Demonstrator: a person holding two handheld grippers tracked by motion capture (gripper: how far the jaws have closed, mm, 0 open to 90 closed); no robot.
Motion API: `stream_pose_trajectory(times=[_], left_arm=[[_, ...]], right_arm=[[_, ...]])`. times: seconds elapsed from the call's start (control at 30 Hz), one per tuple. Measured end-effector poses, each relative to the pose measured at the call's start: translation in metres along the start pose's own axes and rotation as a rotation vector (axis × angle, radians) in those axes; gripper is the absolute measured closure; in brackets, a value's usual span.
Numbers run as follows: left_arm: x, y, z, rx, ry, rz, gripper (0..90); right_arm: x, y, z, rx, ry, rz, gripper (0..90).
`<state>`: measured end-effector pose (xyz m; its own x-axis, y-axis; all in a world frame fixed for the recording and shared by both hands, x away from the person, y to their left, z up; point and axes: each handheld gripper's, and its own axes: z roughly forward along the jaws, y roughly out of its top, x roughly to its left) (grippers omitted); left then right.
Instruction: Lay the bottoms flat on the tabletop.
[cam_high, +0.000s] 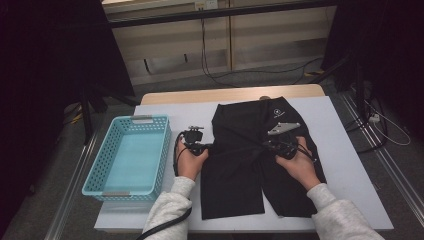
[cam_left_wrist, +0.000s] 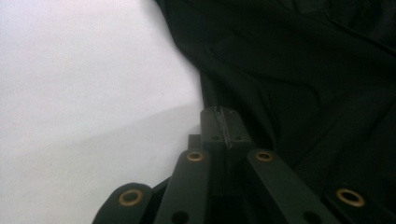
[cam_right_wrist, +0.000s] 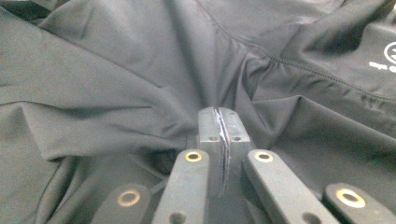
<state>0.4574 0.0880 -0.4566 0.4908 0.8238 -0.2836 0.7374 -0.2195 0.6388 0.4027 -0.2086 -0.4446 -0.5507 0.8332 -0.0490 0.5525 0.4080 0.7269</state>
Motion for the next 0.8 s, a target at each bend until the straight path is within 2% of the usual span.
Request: stream_pose_trajectory(times=[0.07, 0.23, 0.27, 0.33, 0.4, 0.47, 0.5, 0.53, 0.57, 0.6, 0.67, 0.7, 0.73, 0.77, 0.8], left_arm=[[0.001, 0.000, -0.004, -0.002, -0.001, -0.014, 90.0], [0.013, 0.001, -0.021, -0.061, 0.020, -0.047, 90.0], [0.014, 0.000, -0.024, -0.068, 0.018, -0.052, 90.0], [0.016, 0.000, -0.029, -0.081, 0.039, -0.055, 90.0], [0.018, 0.000, -0.032, -0.091, 0.042, -0.076, 90.0], [0.015, -0.002, -0.030, -0.053, 0.049, -0.052, 90.0], [0.013, -0.003, -0.027, -0.049, 0.051, -0.044, 90.0], [0.013, -0.004, -0.025, -0.039, 0.047, -0.048, 89.9], [0.013, -0.005, -0.024, -0.035, 0.046, -0.047, 90.0], [0.012, -0.005, -0.023, -0.036, 0.046, -0.040, 90.0], [0.013, -0.005, -0.022, -0.034, 0.044, -0.037, 90.0], [0.013, -0.005, -0.022, -0.035, 0.046, -0.039, 90.0], [0.014, -0.005, -0.022, -0.034, 0.044, -0.045, 89.9], [0.014, -0.006, -0.022, -0.032, 0.044, -0.039, 90.0], [0.015, -0.006, -0.021, -0.028, 0.044, -0.040, 90.0]], right_arm=[[0.001, 0.000, 0.000, -0.003, 0.005, 0.007, 89.2], [0.001, -0.001, 0.001, 0.000, -0.005, -0.008, 89.3], [0.000, -0.001, 0.001, -0.001, -0.006, -0.006, 89.3], [0.000, -0.001, 0.000, -0.001, -0.010, -0.004, 89.4], [0.000, -0.001, 0.000, 0.001, -0.011, -0.008, 89.4], [0.002, -0.001, 0.001, 0.006, 0.006, -0.010, 88.5], [0.003, -0.001, 0.002, 0.004, 0.023, -0.013, 84.4], [0.004, -0.001, 0.002, -0.003, 0.020, -0.021, 77.2], [0.004, 0.000, 0.001, -0.004, -0.003, -0.024, 74.2], [0.002, 0.001, -0.002, -0.016, -0.006, -0.019, 72.9], [-0.006, 0.002, -0.008, -0.035, -0.012, 0.010, 61.3], [-0.011, 0.002, -0.012, -0.039, -0.035, 0.016, 62.0], [-0.017, 0.001, -0.016, -0.047, -0.036, 0.022, 61.5], [-0.023, -0.001, -0.019, -0.056, -0.032, 0.050, 58.6], [-0.029, -0.003, -0.022, -0.061, -0.052, 0.071, 56.3]])
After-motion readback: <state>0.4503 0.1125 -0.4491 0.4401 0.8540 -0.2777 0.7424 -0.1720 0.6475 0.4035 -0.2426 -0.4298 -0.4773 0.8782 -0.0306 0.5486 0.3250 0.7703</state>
